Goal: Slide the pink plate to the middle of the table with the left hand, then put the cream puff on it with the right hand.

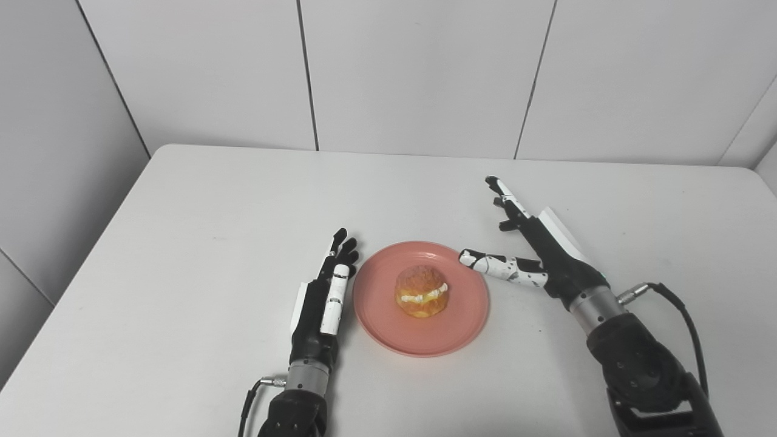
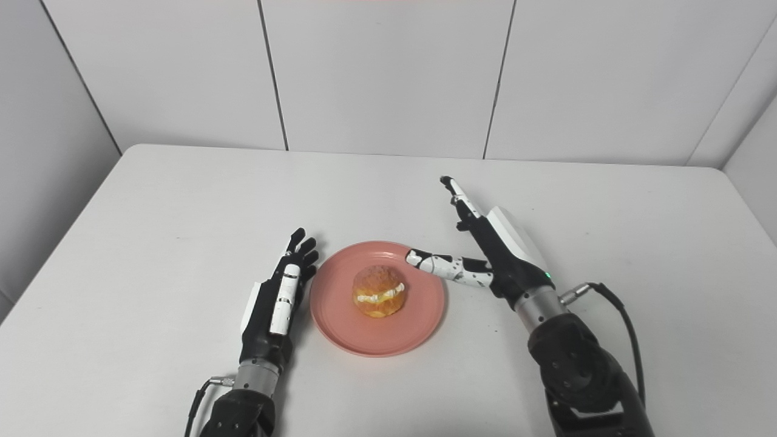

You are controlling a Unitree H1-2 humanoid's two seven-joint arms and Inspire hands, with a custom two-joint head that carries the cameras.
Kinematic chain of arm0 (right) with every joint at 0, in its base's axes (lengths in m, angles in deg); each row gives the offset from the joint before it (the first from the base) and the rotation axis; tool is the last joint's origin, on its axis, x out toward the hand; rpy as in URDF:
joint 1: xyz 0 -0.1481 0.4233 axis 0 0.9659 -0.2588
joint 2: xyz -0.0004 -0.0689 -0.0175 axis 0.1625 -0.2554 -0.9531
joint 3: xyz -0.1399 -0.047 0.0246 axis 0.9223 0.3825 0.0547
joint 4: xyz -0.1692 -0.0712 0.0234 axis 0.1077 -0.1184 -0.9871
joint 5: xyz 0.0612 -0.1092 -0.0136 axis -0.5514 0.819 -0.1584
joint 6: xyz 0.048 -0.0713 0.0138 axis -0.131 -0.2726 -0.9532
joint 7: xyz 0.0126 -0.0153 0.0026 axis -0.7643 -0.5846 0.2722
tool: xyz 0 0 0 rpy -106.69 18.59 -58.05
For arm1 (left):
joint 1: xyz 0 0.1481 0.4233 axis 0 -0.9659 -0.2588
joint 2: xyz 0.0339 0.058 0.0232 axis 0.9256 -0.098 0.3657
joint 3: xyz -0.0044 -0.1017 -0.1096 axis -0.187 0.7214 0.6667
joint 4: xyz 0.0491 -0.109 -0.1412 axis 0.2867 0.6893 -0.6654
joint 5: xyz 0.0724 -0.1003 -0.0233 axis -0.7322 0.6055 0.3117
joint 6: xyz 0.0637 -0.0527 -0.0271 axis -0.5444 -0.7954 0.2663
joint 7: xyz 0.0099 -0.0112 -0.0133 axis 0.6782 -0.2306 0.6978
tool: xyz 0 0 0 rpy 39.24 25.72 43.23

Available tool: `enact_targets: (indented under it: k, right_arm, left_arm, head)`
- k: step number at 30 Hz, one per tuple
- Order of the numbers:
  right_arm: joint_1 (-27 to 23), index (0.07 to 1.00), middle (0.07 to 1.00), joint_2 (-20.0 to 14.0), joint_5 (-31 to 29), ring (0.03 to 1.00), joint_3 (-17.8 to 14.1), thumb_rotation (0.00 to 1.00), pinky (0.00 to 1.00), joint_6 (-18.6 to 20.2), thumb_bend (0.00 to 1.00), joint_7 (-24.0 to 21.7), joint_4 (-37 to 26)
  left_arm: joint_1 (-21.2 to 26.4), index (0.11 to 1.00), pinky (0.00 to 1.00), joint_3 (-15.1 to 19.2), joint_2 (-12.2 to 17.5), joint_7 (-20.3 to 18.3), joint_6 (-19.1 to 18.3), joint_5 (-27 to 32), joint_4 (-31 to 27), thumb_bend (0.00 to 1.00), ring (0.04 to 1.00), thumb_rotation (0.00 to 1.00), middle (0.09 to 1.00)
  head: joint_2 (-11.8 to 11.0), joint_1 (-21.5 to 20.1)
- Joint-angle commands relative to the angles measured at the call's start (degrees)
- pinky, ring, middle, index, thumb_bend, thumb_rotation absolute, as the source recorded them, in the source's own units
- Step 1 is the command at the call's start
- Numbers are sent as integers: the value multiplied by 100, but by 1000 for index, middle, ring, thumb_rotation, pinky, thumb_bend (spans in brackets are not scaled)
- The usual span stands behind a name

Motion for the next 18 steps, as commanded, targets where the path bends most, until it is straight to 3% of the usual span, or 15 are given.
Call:
enact_targets:
  k: [1, 4, 8, 13, 18]
  right_arm:
    - [-26, 1000, 995, 62, -125, 950, -97, 904, 849, -234, 863, 203, -237]
    - [232, 1000, 998, 111, -205, 959, -154, 976, 880, -132, 870, 309, -291]
    - [499, 1000, 995, 222, -367, 957, -217, 999, 875, -43, 862, 361, -308]
    - [712, 1000, 999, 275, -503, 953, -181, 1000, 866, -235, 835, 402, -212]
    - [878, 1000, 1000, 427, -1002, 965, -221, 1000, 890, -387, 835, 384, -43]
  left_arm:
    - [-57, 939, 929, -116, -25, -184, -192, 46, 61, 450, 930, 1000, 943]
    - [-66, 937, 925, -113, -3, -191, -199, 54, 49, 450, 928, 1000, 941]
    - [-77, 937, 928, -93, 31, -217, -160, 90, 44, 450, 927, 1000, 941]
    - [-108, 936, 935, -73, 91, -249, -118, 144, 30, 450, 929, 1000, 942]
    - [-168, 941, 946, -24, 136, -304, -51, 221, -8, 459, 935, 1000, 945]
  head:
    - [6, 2]
    - [15, 9]
    - [23, -7]
    - [63, -3]
    - [120, -1]
